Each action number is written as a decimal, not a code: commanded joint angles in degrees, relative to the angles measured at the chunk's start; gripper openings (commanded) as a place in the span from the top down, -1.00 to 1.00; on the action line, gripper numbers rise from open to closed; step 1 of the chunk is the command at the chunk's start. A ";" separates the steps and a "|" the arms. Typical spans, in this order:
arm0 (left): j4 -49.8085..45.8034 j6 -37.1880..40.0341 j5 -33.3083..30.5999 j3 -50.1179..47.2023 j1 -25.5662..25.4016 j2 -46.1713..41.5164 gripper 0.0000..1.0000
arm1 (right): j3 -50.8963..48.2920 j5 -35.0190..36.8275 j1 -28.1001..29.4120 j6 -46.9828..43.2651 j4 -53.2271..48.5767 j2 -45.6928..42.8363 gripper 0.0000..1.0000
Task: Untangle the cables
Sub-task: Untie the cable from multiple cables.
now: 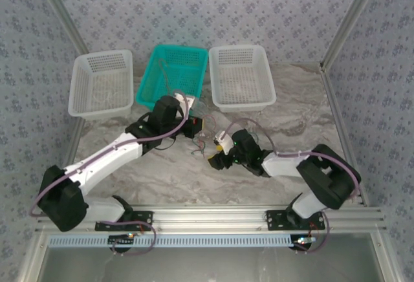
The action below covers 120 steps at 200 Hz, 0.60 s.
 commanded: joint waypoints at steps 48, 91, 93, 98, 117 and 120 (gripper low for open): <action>-3.02 -3.20 1.29 2.20 2.94 -9.13 1.00 | 1.49 5.12 -1.47 1.54 7.22 6.13 0.83; -1.51 -5.34 1.81 1.31 5.09 -12.47 1.00 | -3.57 1.07 -2.74 2.48 10.29 -3.35 0.38; -1.53 -5.20 1.65 1.27 5.10 -12.54 1.00 | -3.77 0.85 -2.59 2.19 10.26 -4.16 0.32; -1.69 -4.93 1.41 1.18 5.06 -12.64 1.00 | -4.08 0.64 -2.14 1.53 10.39 -5.63 0.18; -2.24 -4.49 1.23 1.27 5.45 -12.57 1.00 | -6.04 -3.52 -1.47 -1.45 14.09 -10.27 -0.14; -2.24 -4.39 1.44 1.31 5.52 -12.56 1.00 | -6.41 -4.59 -1.36 -2.25 14.90 -10.75 -0.19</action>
